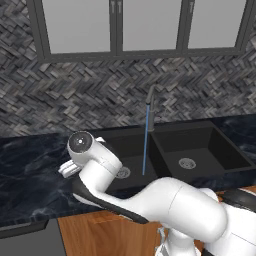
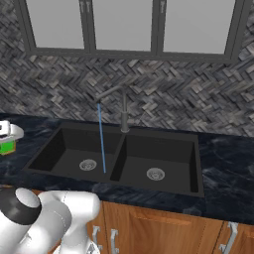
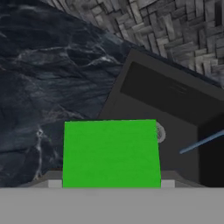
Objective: Soak the sponge with water for a few seconds and then drop it inside the sink.
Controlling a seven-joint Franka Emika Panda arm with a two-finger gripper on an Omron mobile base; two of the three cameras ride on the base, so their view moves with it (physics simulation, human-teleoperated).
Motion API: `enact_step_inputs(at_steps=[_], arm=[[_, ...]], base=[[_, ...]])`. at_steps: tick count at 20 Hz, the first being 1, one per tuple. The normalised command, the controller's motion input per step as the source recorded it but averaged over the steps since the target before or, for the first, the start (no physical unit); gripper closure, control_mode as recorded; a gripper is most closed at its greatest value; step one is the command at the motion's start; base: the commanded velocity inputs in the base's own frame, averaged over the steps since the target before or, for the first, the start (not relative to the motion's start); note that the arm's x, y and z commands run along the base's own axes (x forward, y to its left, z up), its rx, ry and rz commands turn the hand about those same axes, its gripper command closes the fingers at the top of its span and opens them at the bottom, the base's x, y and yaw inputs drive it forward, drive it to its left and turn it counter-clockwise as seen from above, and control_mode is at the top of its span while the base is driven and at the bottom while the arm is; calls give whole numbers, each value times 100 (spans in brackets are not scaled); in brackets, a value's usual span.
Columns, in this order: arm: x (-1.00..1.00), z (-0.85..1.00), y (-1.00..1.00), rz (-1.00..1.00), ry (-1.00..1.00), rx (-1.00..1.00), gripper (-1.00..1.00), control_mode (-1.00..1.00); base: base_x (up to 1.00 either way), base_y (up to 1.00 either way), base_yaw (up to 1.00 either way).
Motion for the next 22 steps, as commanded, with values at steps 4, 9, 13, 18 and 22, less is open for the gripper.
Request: enact_step_inputs(at_steps=[4, 9, 13, 18, 22], arm=[[10, 4, -31, -10, -11, 1, 100, -100], [10, 0, -26, -9, -8, 1, 100, -100], [7, 9, -29, -8, -8, 1, 100, -100], [12, 8, -30, -8, -1, 0, 100, -100], [18, 0, -21, -5, 0, 0, 100, -100]], base=[[0, 0, 0], [0, 0, 0], [0, 0, 0], [0, 0, 0], [0, 0, 0]])
